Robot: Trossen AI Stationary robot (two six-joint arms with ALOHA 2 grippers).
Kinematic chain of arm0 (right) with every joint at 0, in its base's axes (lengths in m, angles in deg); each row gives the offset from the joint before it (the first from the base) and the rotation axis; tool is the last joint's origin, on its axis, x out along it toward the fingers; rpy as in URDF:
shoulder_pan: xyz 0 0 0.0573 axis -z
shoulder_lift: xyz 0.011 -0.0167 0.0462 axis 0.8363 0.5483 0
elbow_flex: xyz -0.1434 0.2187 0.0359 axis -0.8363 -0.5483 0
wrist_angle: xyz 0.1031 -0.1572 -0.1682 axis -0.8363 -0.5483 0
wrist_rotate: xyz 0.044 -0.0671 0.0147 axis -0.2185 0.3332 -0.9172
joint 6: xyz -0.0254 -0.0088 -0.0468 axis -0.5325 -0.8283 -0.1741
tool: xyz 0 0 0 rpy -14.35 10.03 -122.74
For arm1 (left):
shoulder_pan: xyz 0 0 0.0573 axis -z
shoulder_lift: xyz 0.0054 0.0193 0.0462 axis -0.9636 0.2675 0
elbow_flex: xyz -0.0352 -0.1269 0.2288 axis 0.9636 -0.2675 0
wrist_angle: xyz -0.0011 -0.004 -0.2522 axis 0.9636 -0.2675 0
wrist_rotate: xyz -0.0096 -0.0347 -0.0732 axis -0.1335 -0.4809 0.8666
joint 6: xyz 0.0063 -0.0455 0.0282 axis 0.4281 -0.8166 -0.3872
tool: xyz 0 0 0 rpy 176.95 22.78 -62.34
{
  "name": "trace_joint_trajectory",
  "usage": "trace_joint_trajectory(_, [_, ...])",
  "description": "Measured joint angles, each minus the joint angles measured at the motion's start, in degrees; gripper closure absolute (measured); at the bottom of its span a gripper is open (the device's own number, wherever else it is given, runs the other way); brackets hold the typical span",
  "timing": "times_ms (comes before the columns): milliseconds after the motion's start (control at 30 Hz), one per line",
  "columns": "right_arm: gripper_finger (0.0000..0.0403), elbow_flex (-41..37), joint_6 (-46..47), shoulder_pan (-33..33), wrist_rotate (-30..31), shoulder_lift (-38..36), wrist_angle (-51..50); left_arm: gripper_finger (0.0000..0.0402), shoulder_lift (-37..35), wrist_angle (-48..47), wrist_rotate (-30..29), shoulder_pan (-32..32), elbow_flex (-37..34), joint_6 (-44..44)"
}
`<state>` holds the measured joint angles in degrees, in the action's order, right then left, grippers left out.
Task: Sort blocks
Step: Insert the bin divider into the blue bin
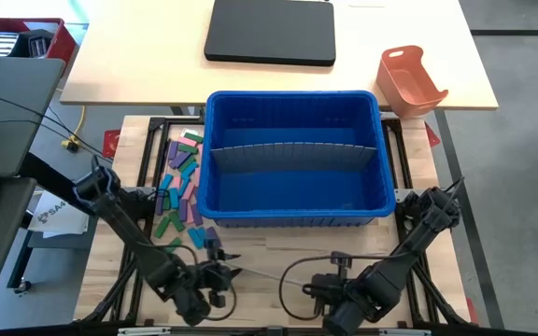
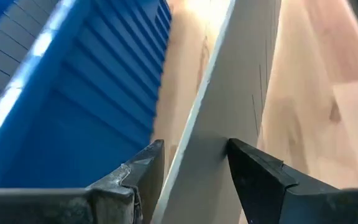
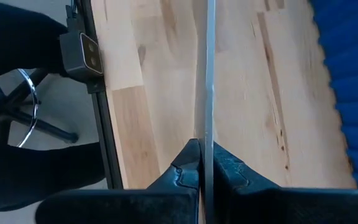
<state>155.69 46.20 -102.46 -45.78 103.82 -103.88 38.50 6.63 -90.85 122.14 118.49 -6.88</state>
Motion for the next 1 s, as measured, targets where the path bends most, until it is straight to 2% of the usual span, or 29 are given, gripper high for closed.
trace_joint_trajectory(200, [0.0400, 0.00, 0.61, -1.65, 2.31, 0.01, 0.06, 0.0252, 1.03, 0.36, 2.76, 1.03, -0.02, 1.28])
trace_joint_trajectory(400, [0.0400, 0.00, 0.07, -2.13, 5.45, 0.02, 0.45, 0.0336, 1.03, 4.44, 0.23, 3.29, -0.02, 5.73])
trace_joint_trajectory(533, [0.0390, 0.00, 0.24, -2.09, 6.39, 0.02, 0.45, 0.0392, 1.03, 3.77, 0.62, 3.68, -0.02, 4.52])
trace_joint_trajectory(733, [0.0355, 0.00, 0.33, -2.69, 13.13, 0.02, 1.81, 0.0396, 1.03, -0.07, 1.56, 4.28, -0.02, 0.49])
trace_joint_trajectory(1000, [0.0257, 0.00, 3.36, -5.06, 15.99, 0.02, -0.49, 0.0398, 1.01, -5.95, 4.61, 5.54, -0.09, -5.79])
